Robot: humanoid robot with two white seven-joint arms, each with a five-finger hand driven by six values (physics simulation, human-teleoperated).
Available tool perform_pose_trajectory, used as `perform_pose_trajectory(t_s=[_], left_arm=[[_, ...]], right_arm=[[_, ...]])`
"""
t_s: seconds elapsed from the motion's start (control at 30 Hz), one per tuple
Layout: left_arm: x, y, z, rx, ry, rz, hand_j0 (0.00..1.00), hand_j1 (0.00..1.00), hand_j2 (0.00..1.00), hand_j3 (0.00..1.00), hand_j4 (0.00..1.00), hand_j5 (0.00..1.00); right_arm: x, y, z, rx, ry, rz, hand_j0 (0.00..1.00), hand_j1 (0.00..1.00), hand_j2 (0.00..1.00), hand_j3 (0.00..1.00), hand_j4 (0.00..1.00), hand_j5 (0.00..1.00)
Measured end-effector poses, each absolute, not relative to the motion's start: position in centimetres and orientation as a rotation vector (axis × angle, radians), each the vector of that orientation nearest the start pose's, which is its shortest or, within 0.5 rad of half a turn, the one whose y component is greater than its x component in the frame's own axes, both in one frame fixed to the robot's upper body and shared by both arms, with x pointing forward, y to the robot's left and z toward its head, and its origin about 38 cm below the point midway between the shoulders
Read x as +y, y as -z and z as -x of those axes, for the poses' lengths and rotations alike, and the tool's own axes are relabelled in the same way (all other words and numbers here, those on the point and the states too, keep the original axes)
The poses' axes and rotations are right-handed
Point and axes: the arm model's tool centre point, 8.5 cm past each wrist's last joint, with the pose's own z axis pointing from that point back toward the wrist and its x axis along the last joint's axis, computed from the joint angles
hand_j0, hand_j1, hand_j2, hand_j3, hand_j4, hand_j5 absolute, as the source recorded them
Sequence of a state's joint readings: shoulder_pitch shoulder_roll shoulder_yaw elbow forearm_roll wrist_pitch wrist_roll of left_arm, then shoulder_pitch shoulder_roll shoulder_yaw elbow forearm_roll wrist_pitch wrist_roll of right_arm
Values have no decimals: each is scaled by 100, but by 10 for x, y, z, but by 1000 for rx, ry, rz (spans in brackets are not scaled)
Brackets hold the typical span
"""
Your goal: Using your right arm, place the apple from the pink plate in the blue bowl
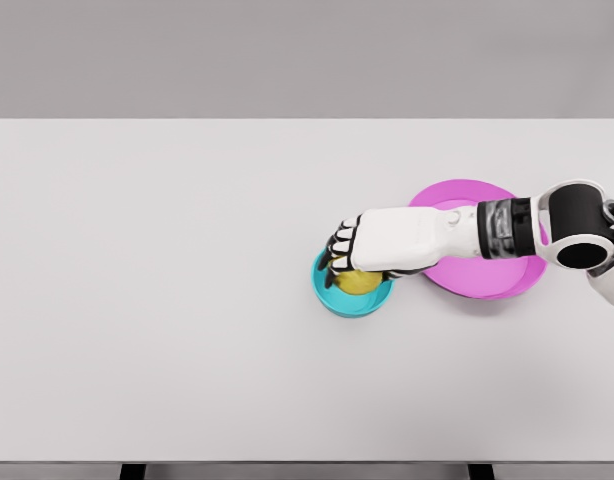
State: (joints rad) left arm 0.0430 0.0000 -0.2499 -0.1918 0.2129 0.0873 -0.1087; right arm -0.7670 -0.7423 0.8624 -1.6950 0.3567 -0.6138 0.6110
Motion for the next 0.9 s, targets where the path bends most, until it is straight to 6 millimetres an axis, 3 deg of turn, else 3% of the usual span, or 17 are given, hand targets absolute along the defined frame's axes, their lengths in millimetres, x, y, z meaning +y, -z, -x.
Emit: perform_pose_trajectory(t_s=[0.33, 0.43, 0.5, 0.57, 0.77, 0.9], left_arm=[[246, 264, -27, -52, 43, 65, 100, 100, 100, 100, 100, 100], [246, 264, -27, -53, 43, 65, 100, 100, 100, 100, 100, 100], [246, 264, -27, -52, 43, 65, 100, 100, 100, 100, 100, 100], [246, 264, -27, -52, 43, 65, 100, 100, 100, 100, 100, 100], [246, 264, -28, -53, 43, 65, 100, 100, 100, 100, 100, 100], [246, 264, -27, -52, 43, 65, 100, 100, 100, 100, 100, 100]], right_arm=[[-181, -224, -387, 1777, 2860, -145, 100, 100, 100, 100, 100, 100], [-189, -238, -392, 1821, 2837, -210, 100, 100, 100, 100, 100, 100], [-209, -253, -398, 1890, 2824, -304, 100, 100, 100, 100, 100, 100], [-237, -248, -397, 1992, 2855, -346, 100, 100, 100, 100, 100, 100], [-337, -272, -421, 2248, 2886, -736, 100, 100, 100, 100, 100, 100], [-351, -275, -432, 2398, 2817, -810, 100, 100, 100, 100, 100, 100]])
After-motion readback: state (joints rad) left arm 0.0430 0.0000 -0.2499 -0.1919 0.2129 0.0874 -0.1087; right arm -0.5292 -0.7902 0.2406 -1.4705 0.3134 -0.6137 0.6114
